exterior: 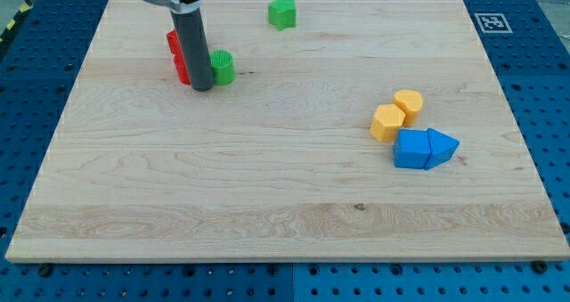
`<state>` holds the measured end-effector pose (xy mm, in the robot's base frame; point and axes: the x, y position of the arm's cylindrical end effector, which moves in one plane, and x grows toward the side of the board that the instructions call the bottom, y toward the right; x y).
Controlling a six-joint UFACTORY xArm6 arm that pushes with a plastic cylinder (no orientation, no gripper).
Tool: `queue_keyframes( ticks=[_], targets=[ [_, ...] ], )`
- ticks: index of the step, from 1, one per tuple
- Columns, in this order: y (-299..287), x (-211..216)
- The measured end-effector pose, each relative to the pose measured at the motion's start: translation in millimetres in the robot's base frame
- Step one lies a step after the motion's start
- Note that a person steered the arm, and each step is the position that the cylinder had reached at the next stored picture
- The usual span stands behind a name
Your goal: Push green circle closer to the green star
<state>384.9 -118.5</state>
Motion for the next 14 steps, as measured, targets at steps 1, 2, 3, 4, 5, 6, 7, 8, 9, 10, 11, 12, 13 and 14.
queue_keyframes(
  ticks=[1, 2, 3, 4, 5, 6, 7, 8, 9, 10, 11, 12, 13, 14],
  targets=[
    [7, -2],
    [7, -22],
    [14, -35],
    [42, -38],
    [70, -48],
    [93, -59],
    [113, -67],
    [128, -67],
    [135, -75],
    [135, -72],
    [126, -54],
    [118, -52],
    [118, -80],
    [119, -85]
  ],
)
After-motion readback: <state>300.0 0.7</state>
